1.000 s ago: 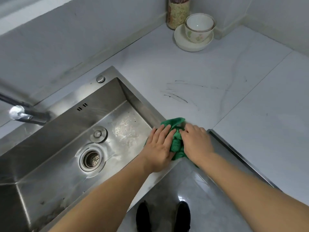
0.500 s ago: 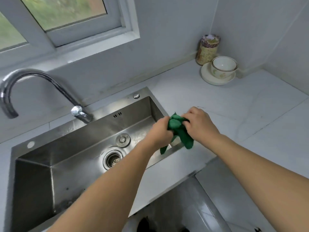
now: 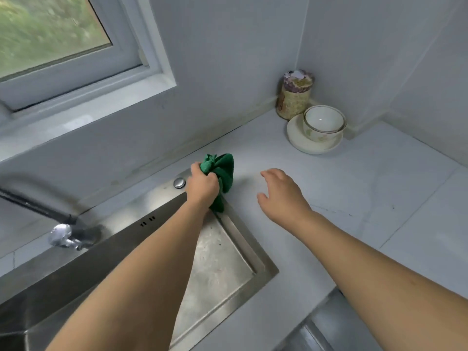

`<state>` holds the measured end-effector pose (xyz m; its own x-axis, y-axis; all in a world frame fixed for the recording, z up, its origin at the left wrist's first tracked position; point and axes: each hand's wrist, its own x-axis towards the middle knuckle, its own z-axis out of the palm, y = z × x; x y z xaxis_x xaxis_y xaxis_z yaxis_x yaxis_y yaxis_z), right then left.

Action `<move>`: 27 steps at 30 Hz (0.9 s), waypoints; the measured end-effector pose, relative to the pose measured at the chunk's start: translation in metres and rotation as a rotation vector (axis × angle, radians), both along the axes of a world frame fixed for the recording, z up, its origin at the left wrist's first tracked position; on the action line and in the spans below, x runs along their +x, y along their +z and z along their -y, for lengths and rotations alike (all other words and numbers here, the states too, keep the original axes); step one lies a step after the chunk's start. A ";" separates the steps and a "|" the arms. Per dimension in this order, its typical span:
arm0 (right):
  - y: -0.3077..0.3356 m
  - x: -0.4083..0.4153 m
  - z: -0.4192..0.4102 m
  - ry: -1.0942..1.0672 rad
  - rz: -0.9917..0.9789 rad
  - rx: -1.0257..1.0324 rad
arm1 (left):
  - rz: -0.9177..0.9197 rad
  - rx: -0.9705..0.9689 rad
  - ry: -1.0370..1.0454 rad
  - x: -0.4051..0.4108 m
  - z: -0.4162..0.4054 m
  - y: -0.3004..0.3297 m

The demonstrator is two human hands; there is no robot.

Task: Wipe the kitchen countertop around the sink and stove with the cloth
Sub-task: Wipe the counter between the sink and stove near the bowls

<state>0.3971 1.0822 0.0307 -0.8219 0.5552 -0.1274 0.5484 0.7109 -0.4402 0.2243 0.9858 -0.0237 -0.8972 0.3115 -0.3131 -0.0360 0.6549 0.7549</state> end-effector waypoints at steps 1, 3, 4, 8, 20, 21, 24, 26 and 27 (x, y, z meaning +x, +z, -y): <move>-0.007 -0.007 -0.011 -0.002 0.061 0.011 | -0.053 -0.029 0.000 -0.014 -0.015 -0.005; -0.020 -0.023 -0.036 -0.009 0.157 0.033 | -0.159 -0.113 -0.034 -0.043 -0.042 -0.012; -0.026 -0.029 -0.046 -0.009 0.192 0.051 | -0.206 -0.159 -0.070 -0.055 -0.052 -0.015; -0.053 -0.061 -0.092 -0.070 0.308 0.066 | -0.355 -0.491 -0.341 -0.107 -0.088 -0.050; -0.102 -0.088 -0.159 -0.118 0.697 0.069 | -0.783 -0.288 -1.051 -0.076 -0.097 -0.107; -0.103 -0.088 -0.159 -0.108 0.702 0.081 | -0.766 -0.313 -0.984 -0.089 -0.110 -0.108; -0.105 -0.086 -0.160 -0.097 0.696 0.093 | -0.721 -0.363 -0.708 -0.115 -0.166 -0.101; -0.106 -0.083 -0.162 -0.088 0.669 0.087 | -0.743 -0.392 -0.715 -0.116 -0.203 -0.101; -0.107 -0.081 -0.162 -0.084 0.652 0.081 | -0.752 -0.390 -0.751 -0.115 -0.220 -0.101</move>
<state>0.3157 1.2446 -0.0765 -0.5441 0.6426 -0.5395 0.7394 0.6711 0.0537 0.1094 1.2061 -0.1248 -0.5255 0.8501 0.0334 0.8427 0.5147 0.1581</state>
